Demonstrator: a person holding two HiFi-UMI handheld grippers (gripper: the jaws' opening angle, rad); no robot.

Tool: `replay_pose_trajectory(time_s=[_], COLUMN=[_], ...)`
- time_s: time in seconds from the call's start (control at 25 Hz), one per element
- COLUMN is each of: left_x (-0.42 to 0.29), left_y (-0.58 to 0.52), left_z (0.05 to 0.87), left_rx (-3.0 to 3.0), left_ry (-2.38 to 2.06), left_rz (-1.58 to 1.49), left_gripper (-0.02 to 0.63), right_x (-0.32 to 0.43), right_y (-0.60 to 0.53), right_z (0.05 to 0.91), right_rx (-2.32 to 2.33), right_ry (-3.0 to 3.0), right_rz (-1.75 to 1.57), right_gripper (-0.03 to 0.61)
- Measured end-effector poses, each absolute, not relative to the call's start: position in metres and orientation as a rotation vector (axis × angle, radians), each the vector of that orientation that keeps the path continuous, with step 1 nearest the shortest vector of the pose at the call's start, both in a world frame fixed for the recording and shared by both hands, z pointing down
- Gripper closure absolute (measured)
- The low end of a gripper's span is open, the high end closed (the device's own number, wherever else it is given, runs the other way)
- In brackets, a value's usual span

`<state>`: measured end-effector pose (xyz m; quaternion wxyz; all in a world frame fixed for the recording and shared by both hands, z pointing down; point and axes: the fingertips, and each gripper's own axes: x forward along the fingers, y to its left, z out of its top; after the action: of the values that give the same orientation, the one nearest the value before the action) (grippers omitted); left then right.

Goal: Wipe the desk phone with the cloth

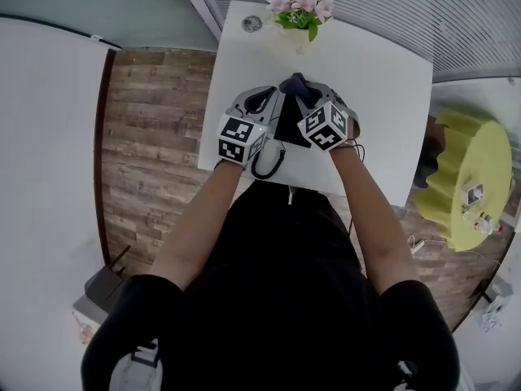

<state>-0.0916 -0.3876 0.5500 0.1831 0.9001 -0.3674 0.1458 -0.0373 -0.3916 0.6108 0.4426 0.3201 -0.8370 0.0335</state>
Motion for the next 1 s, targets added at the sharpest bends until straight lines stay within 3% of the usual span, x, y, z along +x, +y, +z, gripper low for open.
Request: replay_pose_trajectory(time_s=[1.0], left_x=[-0.101], left_y=[-0.348], left_z=[0.603], left_rx=[2.521], left_ry=[-0.924], left_rz=[0.566], left_gripper=[0.604], right_x=[-0.061], right_y=[-0.319], right_z=[0.651], right_rx=[0.593], right_ry=[-2.012], right_rz=[0.153], right_gripper=[0.491])
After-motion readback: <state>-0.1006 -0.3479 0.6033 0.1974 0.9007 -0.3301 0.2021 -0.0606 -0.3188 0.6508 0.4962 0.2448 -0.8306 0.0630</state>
